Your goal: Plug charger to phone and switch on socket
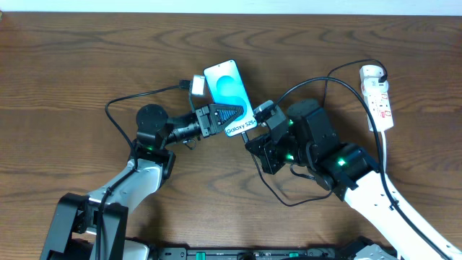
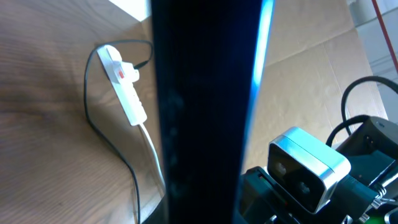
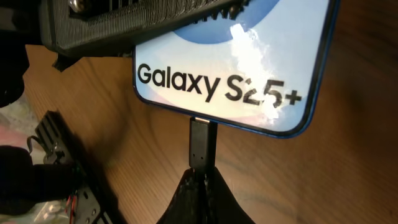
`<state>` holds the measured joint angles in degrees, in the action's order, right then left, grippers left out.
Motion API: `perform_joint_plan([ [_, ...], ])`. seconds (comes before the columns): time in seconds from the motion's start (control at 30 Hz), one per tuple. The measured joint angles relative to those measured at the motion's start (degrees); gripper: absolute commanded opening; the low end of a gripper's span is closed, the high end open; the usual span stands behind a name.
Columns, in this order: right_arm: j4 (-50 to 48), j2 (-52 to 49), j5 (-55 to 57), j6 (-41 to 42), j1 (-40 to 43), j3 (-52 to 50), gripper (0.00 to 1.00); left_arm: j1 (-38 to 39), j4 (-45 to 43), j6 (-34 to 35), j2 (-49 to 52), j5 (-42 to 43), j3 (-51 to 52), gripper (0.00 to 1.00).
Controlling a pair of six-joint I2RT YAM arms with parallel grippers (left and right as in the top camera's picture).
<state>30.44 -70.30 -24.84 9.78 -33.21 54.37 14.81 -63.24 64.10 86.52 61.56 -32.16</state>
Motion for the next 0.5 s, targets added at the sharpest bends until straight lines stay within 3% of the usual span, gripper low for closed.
perform_joint_plan([
  [0.43,1.95,2.69,1.73,-0.37,0.07,0.02,0.01,0.61,-0.20,-0.98,0.00,0.66,0.00,0.08],
  [0.5,1.95,2.71,1.79,-0.35,0.09,0.02,0.05,0.61,-0.20,-0.98,0.00,0.66,0.00,0.08],
])
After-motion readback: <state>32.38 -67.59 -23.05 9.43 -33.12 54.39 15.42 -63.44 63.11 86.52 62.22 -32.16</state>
